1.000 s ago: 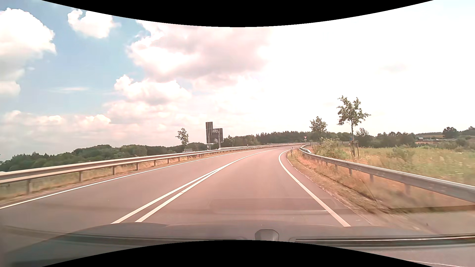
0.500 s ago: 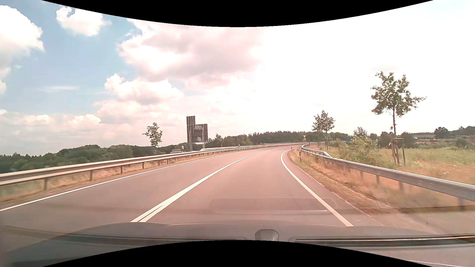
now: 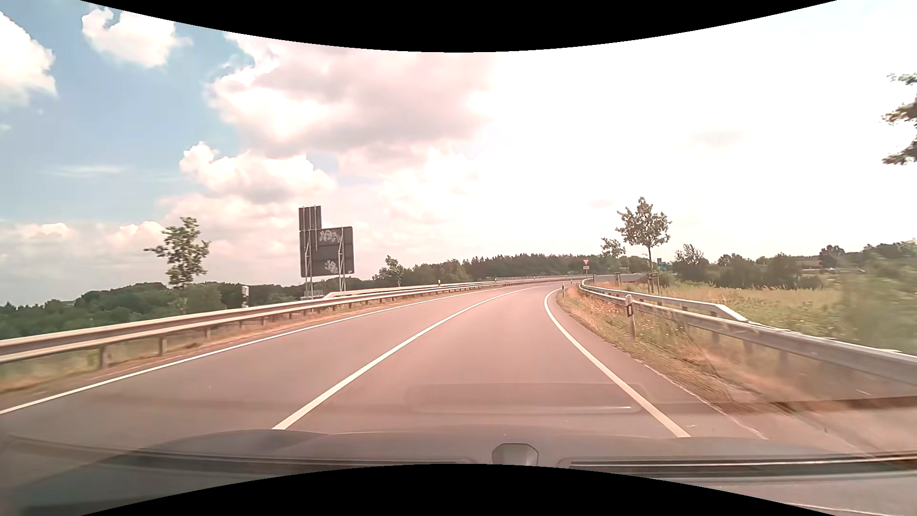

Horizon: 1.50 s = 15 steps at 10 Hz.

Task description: Follow the waypoints while adhering to traffic rules and regulations

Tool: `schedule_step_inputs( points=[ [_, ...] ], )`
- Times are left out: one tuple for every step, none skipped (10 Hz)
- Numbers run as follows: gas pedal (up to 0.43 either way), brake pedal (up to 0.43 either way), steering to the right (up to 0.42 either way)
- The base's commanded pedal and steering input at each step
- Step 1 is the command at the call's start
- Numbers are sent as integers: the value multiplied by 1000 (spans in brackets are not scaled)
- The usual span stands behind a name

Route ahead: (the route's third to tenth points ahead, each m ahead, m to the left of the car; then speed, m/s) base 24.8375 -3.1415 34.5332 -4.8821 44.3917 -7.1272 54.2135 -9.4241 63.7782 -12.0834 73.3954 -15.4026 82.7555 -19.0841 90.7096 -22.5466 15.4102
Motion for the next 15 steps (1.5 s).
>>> schedule_step_inputs(
  points=[
    [177, 0, 25],
    [177, 0, 25],
    [177, 0, 25],
    [177, 0, 25],
    [177, 0, 26],
    [169, 0, 26],
    [169, 0, 25],
    [169, 0, 26],
    [169, 0, 26],
    [169, 0, 26],
    [169, 0, 25],
    [169, 0, 26],
    [169, 0, 26],
    [169, 0, 26],
    [169, 0, 26]
  ],
)
